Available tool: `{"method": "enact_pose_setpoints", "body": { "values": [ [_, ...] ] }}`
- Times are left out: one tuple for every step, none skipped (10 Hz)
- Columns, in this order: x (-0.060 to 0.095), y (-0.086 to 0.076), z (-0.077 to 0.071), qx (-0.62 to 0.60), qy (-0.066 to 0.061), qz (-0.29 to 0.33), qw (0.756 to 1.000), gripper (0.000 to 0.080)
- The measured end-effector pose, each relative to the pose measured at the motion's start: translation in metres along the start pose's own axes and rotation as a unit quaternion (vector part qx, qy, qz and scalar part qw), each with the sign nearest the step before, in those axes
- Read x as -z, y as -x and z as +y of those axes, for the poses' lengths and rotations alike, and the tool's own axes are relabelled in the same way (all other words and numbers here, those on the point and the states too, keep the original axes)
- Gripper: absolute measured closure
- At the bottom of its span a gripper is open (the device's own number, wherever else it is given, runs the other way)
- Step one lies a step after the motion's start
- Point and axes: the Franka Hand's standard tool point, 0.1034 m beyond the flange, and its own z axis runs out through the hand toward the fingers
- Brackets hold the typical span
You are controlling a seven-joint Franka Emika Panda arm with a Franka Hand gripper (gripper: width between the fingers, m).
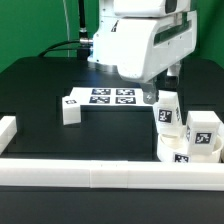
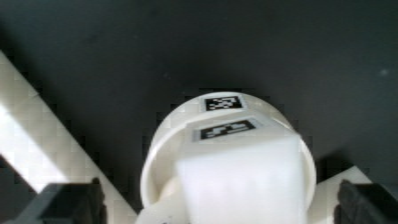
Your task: Assemble stool
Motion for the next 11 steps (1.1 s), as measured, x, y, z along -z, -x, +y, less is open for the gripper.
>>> {"method": "enact_pose_setpoints", "body": {
  "values": [
    [-0.0037,-0.0017,-0.0021,-0.002,0.000,0.000,1.000,0.0151],
    [-0.0063,-0.0035,-0.0032,-0.004,0.000,0.001,1.000,0.0151],
    [-0.0085,-0.0037,-0.0043,-0.005,-0.001,0.000,1.000,0.0151],
    [-0.0098,-0.0032,-0.0042,-0.006,-0.002,-0.001,1.000,0.0151],
    [-0.0101,-0.0027,-0.0040,-0.006,-0.002,-0.001,1.000,0.0151],
    [-0.0102,-0.0023,-0.0038,-0.006,-0.002,-0.001,1.000,0.0175],
    [-0.0105,-0.0018,-0.0036,-0.007,-0.002,-0.001,1.000,0.0304],
    [-0.0108,-0.0014,-0.0035,-0.007,-0.003,-0.002,1.000,0.0304],
    [-0.0108,-0.0010,-0.0032,-0.008,-0.003,-0.002,1.000,0.0463],
    [-0.0109,-0.0010,-0.0032,-0.028,-0.003,-0.002,1.000,0.0462],
    [-0.0109,-0.0007,-0.0030,-0.031,-0.003,-0.002,1.000,0.0462]
  ]
}}
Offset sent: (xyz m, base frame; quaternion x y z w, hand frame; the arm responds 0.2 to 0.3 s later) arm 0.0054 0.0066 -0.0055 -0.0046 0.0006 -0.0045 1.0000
